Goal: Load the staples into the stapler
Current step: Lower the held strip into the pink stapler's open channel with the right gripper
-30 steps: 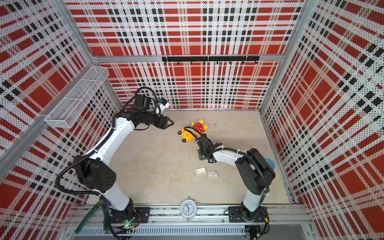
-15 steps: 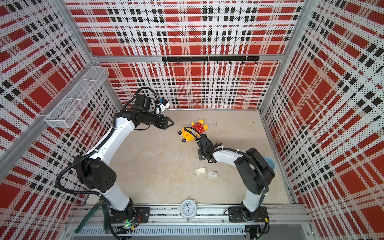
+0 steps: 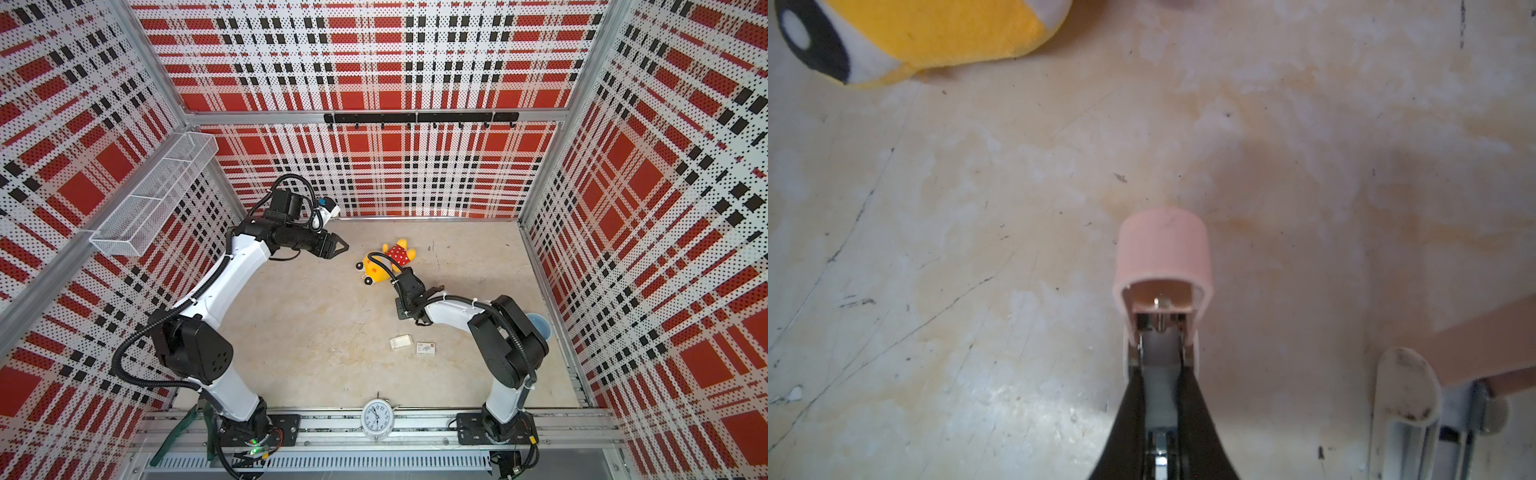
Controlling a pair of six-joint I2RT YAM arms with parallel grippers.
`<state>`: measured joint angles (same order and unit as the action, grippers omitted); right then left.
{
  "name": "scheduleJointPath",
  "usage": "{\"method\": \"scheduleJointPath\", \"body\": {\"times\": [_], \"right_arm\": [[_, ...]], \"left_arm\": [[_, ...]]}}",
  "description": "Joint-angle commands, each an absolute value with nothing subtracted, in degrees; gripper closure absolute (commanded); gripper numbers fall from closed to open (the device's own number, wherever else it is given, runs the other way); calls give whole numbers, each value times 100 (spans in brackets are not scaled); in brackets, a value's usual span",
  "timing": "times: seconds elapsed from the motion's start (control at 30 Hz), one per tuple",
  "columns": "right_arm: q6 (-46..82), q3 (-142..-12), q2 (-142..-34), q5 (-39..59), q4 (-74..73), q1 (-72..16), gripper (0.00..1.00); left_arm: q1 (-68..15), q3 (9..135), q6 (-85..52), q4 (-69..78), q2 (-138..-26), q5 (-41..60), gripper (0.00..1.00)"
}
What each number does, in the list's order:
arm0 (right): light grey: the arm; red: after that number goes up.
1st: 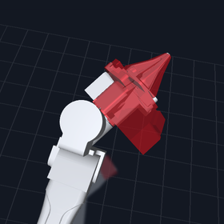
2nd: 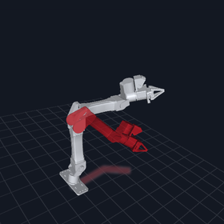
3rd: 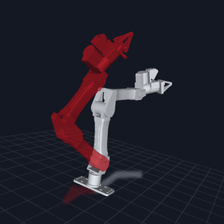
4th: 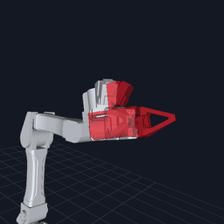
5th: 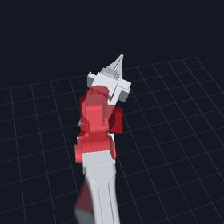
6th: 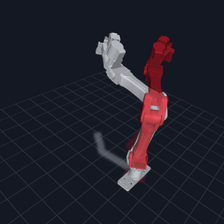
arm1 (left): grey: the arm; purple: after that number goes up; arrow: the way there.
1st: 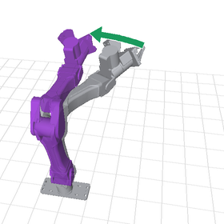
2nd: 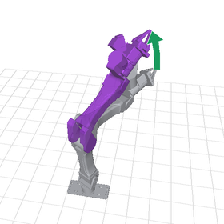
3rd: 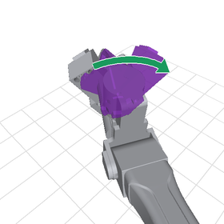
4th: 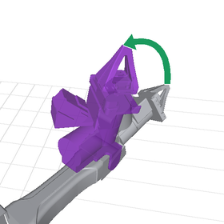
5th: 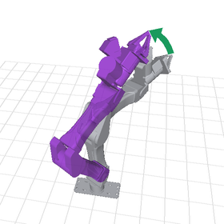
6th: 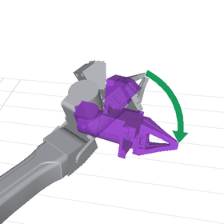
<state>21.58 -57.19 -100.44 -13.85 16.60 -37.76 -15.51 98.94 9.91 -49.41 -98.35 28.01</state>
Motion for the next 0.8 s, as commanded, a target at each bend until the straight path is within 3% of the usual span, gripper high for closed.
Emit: {"method": "scheduleJointPath", "body": {"times": [0.0,0.77], "right_arm": [[2211,-5577,-10239,-1362,1648,-3744,86],[2381,-5475,-10284,-1340,1661,-3735,84]], "left_arm": [[-1583,9920,1044,-4993,-9904,2796,35],[-1619,9946,1039,-4985,-9922,2795,36]]}}
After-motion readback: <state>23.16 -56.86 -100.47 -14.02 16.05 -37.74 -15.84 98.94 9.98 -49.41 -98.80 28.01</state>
